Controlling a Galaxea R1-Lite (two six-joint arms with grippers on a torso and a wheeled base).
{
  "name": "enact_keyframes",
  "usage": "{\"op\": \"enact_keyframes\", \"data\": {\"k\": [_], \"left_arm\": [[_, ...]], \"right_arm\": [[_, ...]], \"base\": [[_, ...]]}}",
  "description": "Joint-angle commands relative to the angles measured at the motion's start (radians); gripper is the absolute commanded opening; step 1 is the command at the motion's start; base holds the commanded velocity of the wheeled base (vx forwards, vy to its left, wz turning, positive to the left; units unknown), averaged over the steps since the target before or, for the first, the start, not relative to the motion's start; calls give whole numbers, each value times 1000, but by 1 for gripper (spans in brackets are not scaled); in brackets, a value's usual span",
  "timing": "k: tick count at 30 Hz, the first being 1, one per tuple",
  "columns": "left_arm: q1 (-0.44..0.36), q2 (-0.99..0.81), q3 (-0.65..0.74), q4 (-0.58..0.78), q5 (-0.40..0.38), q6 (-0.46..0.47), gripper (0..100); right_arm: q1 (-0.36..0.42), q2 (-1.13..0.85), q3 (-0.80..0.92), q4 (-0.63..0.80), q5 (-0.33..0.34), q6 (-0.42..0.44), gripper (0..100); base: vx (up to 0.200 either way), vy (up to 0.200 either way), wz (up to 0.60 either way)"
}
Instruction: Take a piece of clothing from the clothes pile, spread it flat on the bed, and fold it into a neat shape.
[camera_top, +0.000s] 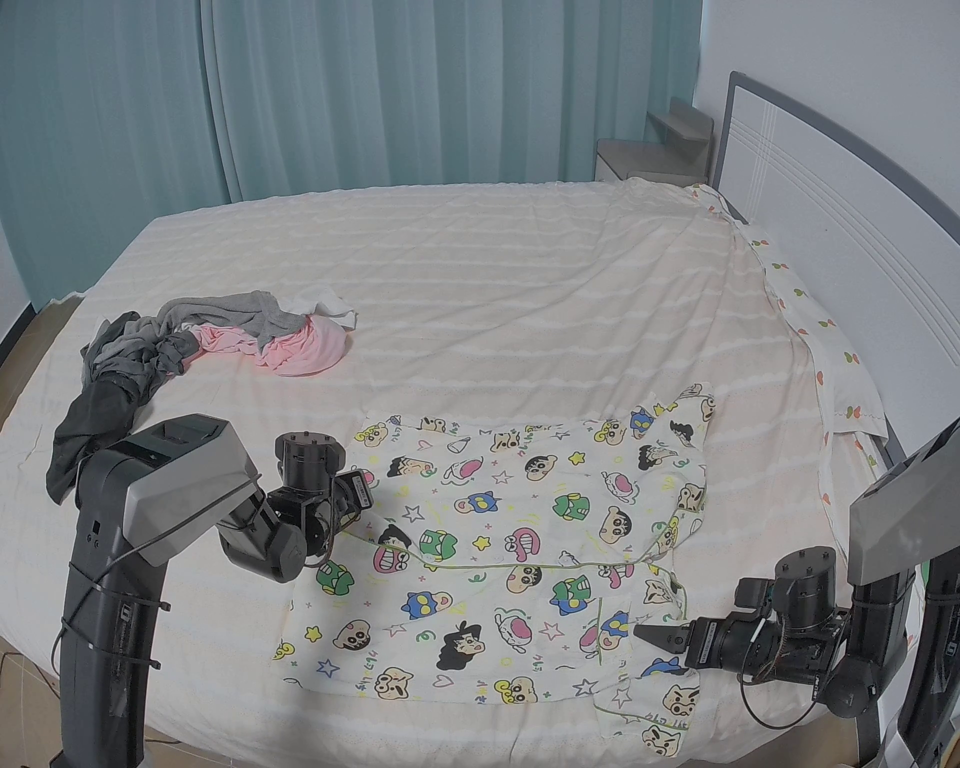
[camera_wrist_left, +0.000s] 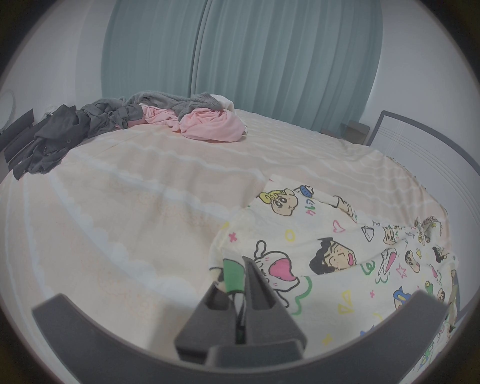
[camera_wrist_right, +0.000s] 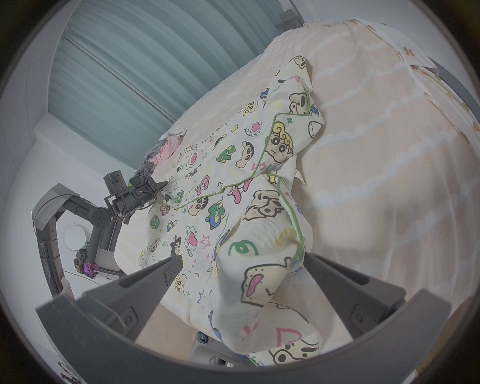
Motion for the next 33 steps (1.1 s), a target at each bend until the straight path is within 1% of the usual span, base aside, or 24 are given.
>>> {"op": "enact_keyframes", "data": {"k": [1,3,11,18,22,23,30,33], "left_arm": [[16,-19,-3,-4,3,1,0],[36,-34,-2,-4,4,1,0],[73,-48,3,-4,6,1,0],[96,-48,0,-8,18,1,0],[96,-48,0,-8,18,1,0],[120,-49,0,-8,18,1,0],[145,-54,3,-7,18,6,0],[153,-69,18,-7,18,4,0]], "right_arm": [[-1,4,0,-15,0,0,100],[-1,2,0,-16,0,0,100],[-4,-2,-3,-16,0,0,100],[-14,-4,-11,-16,0,0,100],[-14,-4,-11,-16,0,0,100],[-21,-4,-14,-16,0,0,100],[-34,-7,-19,-16,0,3,100],[-56,-7,-42,-16,-1,3,100]], "base": [[0,0,0],[0,0,0],[0,0,0],[0,0,0],[0,0,0],[0,0,0],[0,0,0],[0,0,0]]}}
